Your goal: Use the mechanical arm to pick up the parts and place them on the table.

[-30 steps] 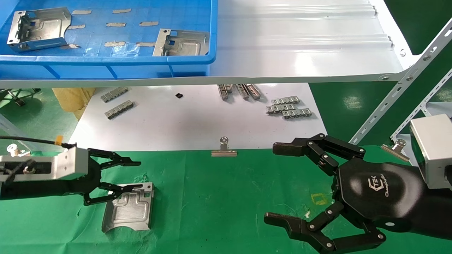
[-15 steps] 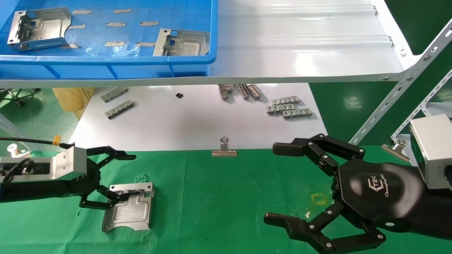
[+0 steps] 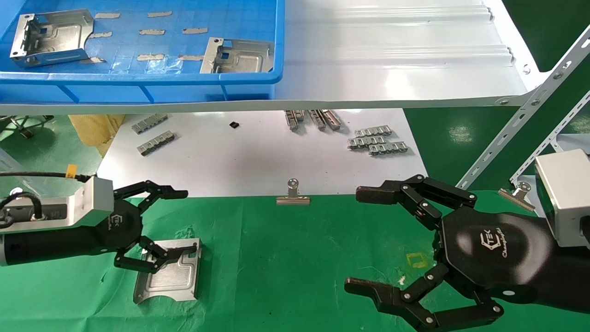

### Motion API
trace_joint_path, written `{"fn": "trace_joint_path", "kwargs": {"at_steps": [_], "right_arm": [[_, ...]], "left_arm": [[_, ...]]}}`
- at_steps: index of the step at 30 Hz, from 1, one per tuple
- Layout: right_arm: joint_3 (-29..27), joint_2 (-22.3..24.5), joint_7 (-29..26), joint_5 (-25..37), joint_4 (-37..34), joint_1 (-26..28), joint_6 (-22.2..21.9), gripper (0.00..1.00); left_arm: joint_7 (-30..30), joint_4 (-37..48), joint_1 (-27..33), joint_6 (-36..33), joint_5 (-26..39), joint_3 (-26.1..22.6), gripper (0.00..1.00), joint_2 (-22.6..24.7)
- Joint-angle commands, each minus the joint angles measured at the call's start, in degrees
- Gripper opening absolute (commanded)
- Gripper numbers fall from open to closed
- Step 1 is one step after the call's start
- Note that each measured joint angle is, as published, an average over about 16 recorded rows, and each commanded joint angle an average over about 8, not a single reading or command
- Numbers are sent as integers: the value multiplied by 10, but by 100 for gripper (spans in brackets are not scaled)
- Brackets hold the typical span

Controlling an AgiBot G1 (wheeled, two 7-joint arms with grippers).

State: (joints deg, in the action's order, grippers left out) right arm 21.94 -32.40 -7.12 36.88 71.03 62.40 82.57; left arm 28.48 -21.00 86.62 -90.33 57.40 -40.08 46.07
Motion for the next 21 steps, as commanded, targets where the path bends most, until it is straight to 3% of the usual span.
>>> {"fn": "trace_joint_path", "kwargs": {"at_steps": [1,21], "right_arm": [[0,0,0,0,0,0,0,100],[0,0,0,0,0,0,0,100]], "left_arm": [[-17,-23,-11,2,-7,11,100,-5],[-191,-256,-122,23,-76,117,100,-54]]}}
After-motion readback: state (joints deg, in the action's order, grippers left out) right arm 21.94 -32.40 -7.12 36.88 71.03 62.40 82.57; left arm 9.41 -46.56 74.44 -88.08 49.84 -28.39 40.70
